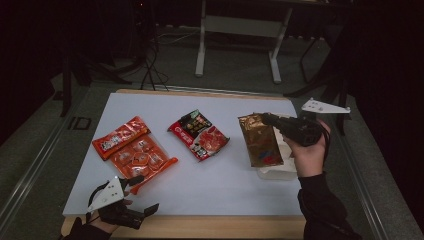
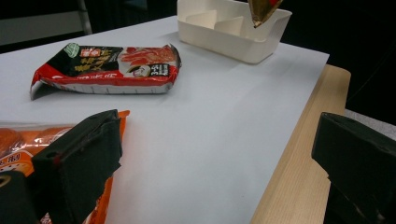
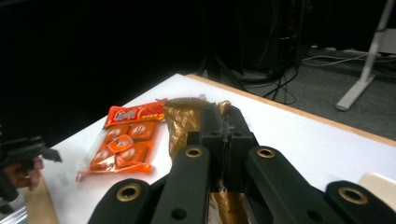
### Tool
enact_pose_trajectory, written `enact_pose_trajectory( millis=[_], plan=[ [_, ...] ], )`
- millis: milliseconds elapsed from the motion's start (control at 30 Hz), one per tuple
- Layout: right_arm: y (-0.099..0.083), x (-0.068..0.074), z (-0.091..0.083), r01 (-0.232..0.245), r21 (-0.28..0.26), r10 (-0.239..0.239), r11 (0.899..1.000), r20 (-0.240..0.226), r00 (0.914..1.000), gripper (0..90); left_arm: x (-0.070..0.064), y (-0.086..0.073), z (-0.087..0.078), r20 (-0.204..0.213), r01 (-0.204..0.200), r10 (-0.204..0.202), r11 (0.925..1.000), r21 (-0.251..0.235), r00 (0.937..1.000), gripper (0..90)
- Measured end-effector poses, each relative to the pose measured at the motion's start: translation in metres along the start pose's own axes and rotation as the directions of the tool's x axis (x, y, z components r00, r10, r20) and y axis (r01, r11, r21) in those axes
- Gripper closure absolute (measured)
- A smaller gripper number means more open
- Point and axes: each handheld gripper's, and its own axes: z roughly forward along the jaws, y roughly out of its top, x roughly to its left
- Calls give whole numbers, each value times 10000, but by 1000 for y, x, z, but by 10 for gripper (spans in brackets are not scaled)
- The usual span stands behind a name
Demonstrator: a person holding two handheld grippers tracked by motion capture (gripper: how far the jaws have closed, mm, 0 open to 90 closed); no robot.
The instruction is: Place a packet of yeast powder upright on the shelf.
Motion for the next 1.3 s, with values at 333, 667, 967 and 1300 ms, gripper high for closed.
enact_pose_trajectory(
  millis=[333,667,967,1300],
  plan=[
    [18,-21,2,-233,-209,242,9995,453,9987,894,0,-1,-1,-10,20,-20,10000,-1,10000,24],
    [33,-50,7,-506,-663,559,9965,801,9952,893,0,-1,-1,12,72,-72,10000,-1,10000,23],
    [37,-77,15,-818,-1118,951,9904,1190,9883,890,0,-1,-2,-27,44,-44,10000,-66,10000,23],
    [33,-107,26,-1057,-1224,1241,9868,1544,9802,890,0,-3,-2,-29,130,-130,9999,5,9999,23]
  ],
)
